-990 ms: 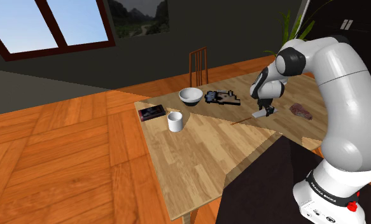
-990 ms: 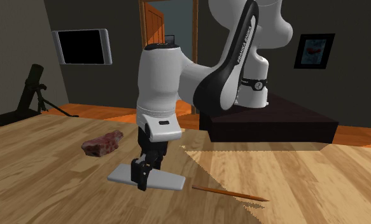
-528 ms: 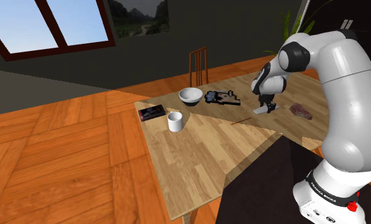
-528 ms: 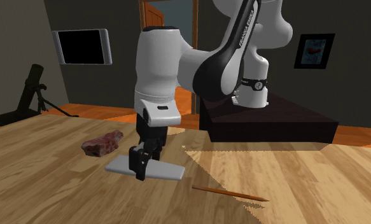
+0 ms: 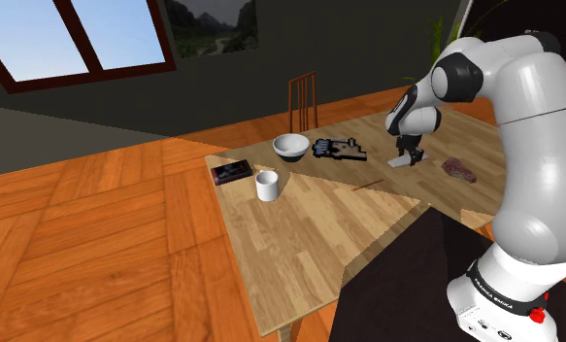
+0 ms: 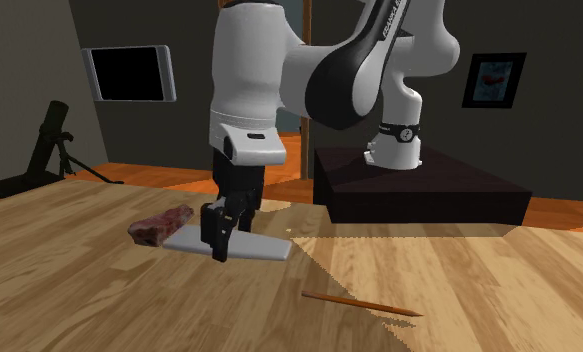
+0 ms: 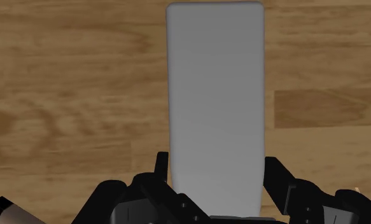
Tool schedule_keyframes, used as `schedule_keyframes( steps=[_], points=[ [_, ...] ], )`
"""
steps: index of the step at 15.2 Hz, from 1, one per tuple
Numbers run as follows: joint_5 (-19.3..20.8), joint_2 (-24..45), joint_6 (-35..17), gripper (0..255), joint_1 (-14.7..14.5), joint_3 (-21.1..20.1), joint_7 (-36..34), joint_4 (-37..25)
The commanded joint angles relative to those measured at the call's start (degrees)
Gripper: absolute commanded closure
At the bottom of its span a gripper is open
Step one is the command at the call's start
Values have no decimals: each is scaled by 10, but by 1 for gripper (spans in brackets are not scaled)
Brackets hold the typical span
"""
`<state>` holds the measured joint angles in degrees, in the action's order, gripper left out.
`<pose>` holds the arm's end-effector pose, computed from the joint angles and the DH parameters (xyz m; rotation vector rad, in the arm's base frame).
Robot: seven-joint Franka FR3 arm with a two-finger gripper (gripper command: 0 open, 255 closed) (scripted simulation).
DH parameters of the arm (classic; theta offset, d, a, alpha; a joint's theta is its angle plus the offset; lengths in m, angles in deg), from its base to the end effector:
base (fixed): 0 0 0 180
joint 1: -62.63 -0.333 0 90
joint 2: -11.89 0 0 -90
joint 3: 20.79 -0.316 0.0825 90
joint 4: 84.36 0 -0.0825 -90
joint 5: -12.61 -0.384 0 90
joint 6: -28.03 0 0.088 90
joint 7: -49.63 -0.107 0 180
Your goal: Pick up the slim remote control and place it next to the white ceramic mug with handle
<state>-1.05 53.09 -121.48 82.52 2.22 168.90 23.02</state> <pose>0.4739 -0.4302 0.1592 2.4727 1.7503 -0.1719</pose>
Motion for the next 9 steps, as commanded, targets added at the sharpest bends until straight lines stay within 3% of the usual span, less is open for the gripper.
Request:
schedule_keyframes(
  steps=[1,9],
  points=[
    [4,-12,10,255,-3,5,-1,1],
    [23,-59,49,255,-19,26,-8,10]
  ],
)
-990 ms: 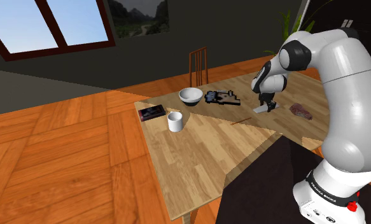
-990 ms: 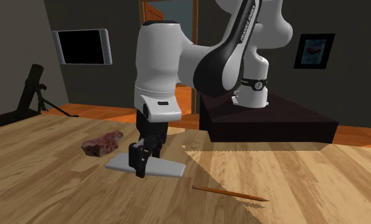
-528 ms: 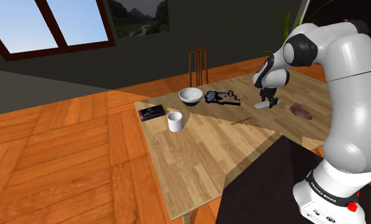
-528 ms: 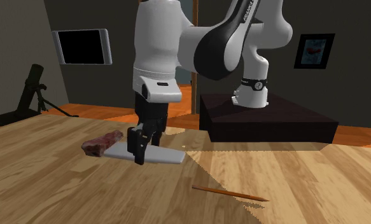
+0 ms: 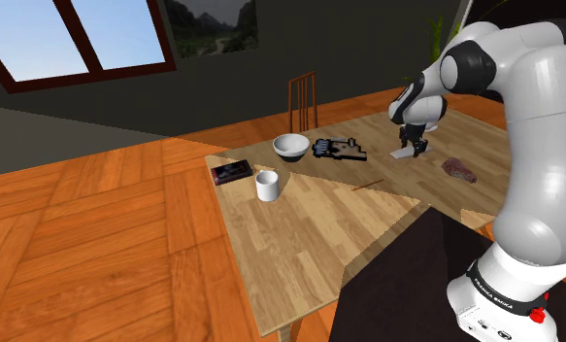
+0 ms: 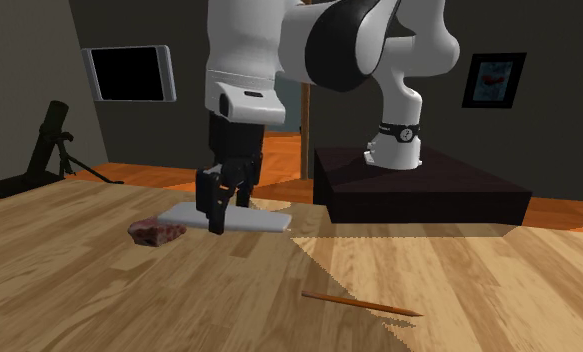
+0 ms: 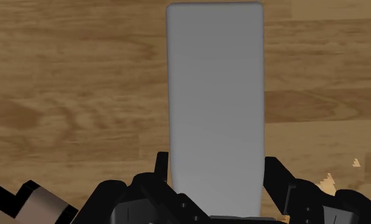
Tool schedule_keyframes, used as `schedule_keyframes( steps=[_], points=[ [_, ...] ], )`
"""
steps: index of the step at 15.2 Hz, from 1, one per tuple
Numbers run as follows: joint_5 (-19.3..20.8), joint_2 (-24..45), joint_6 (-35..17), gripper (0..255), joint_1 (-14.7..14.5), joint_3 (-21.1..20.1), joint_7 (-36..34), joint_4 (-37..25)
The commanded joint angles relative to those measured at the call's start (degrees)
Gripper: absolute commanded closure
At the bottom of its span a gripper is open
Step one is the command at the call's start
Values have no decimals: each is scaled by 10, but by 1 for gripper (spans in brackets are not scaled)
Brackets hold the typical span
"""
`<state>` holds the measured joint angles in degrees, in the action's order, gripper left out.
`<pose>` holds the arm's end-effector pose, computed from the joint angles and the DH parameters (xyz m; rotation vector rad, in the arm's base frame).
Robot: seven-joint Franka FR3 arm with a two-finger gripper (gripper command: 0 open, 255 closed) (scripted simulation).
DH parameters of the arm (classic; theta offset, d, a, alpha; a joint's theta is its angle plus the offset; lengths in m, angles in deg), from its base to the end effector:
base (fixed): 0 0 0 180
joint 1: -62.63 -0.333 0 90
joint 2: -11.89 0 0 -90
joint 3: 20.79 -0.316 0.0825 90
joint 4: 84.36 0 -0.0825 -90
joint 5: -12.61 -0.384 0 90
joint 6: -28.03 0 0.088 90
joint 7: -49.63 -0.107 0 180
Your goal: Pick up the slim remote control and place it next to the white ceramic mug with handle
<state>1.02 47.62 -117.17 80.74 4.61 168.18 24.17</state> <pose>0.4734 -0.4310 0.2070 2.4729 1.7500 -0.1717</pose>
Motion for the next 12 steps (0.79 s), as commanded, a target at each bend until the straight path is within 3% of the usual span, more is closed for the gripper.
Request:
schedule_keyframes(
  steps=[1,9,12],
  points=[
    [5,-11,11,255,-3,5,-2,-1],
    [25,-53,52,255,-18,23,-10,-1],
    [41,-81,38,255,-60,29,-51,44]
  ],
)
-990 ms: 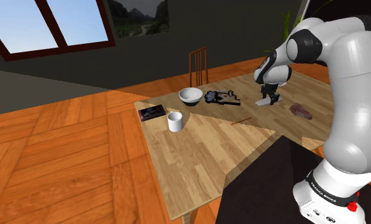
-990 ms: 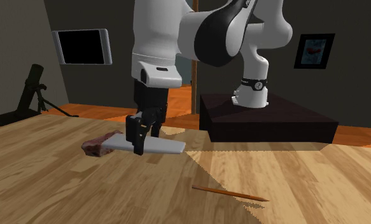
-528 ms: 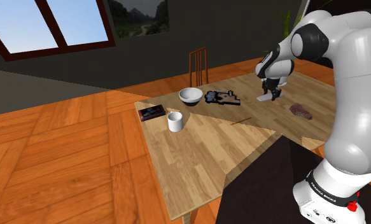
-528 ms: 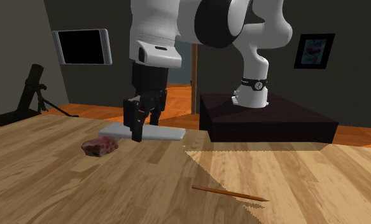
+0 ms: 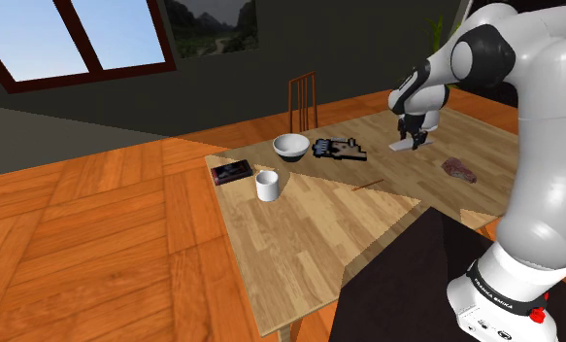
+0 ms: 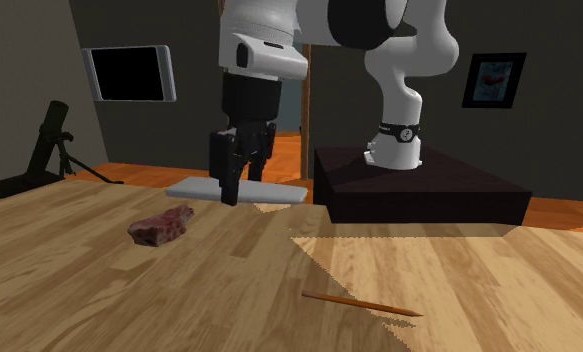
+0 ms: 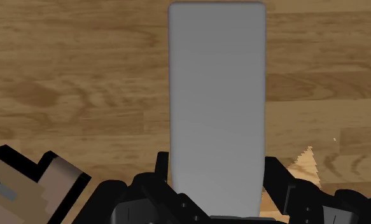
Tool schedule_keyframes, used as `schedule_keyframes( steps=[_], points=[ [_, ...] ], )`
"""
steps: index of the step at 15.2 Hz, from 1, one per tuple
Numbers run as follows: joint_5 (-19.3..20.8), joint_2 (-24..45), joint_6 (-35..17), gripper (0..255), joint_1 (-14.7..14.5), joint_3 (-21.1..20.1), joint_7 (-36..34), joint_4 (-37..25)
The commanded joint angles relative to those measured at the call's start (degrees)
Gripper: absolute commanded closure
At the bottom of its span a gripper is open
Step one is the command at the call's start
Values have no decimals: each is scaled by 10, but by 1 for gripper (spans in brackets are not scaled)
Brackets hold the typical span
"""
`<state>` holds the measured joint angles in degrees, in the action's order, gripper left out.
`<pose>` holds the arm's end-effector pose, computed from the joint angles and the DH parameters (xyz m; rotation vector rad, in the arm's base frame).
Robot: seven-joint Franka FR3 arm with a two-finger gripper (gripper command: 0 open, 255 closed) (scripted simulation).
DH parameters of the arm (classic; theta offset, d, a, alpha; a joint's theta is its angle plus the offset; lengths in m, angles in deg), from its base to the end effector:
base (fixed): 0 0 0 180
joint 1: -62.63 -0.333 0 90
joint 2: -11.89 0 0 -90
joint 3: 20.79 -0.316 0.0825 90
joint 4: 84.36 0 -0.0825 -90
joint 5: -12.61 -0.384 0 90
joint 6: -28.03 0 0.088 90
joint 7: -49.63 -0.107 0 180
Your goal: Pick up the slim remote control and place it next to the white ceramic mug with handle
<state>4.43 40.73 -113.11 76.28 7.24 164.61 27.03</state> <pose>0.4793 -0.4066 0.2560 2.4725 1.7505 -0.1724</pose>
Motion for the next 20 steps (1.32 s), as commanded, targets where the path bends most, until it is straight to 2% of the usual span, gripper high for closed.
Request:
schedule_keyframes(
  steps=[1,10,20],
  points=[
    [12,-21,-6,255,-30,5,-29,29],
    [63,-85,-23,255,-152,12,-170,118],
    [102,-119,-11,255,-269,-7,-329,154]
  ],
)
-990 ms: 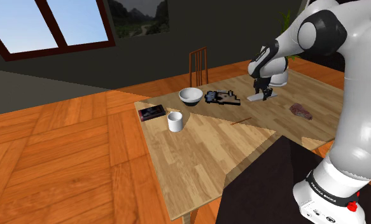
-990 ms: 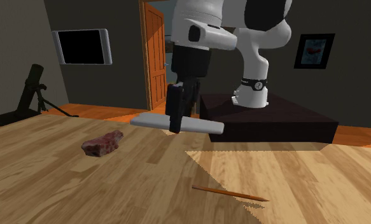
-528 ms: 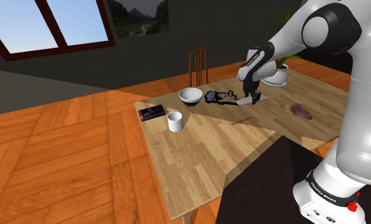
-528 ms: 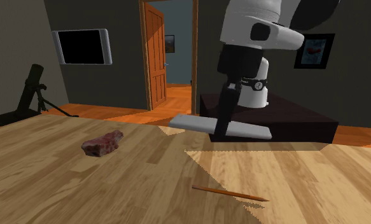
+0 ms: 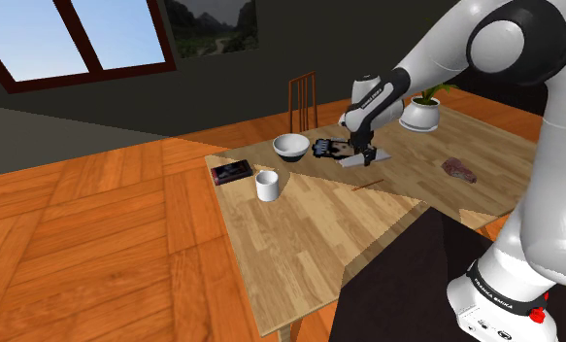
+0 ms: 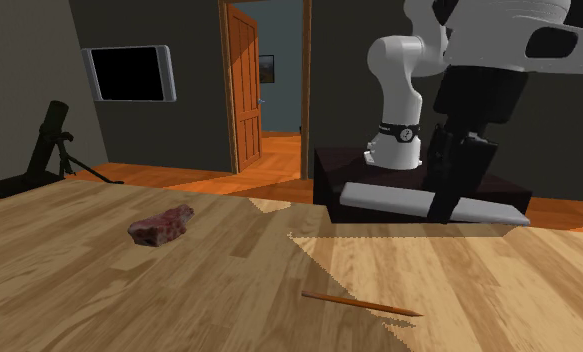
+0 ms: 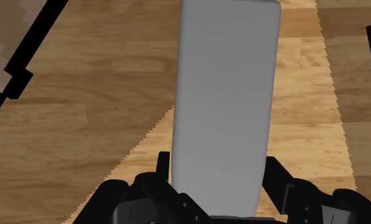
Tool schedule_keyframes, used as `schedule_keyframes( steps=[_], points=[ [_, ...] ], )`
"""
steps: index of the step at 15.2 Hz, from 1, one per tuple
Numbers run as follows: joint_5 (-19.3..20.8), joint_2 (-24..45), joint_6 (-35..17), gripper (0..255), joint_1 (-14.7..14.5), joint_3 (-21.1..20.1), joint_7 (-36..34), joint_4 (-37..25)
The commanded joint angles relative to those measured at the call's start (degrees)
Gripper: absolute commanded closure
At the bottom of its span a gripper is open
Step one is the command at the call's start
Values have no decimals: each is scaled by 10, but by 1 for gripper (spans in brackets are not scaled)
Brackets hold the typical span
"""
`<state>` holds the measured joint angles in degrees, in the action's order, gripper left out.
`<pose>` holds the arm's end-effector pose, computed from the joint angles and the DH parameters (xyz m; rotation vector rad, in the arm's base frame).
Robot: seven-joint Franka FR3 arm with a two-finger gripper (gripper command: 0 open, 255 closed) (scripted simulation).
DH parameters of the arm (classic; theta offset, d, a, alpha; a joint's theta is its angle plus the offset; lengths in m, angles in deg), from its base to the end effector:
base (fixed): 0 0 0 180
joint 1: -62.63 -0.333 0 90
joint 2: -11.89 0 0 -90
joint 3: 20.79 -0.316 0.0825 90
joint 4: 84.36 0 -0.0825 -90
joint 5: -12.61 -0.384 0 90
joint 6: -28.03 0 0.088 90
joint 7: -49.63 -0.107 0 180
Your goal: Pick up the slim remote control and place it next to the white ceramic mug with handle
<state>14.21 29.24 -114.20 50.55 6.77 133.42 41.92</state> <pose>0.5352 -0.1479 0.2594 2.4715 1.7526 -0.1719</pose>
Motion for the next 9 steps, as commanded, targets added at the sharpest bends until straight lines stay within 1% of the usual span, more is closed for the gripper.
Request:
schedule_keyframes(
  steps=[1,9],
  points=[
    [6,-5,3,255,-22,-5,-33,5],
    [11,4,32,255,-97,-39,-142,-20]
  ],
)
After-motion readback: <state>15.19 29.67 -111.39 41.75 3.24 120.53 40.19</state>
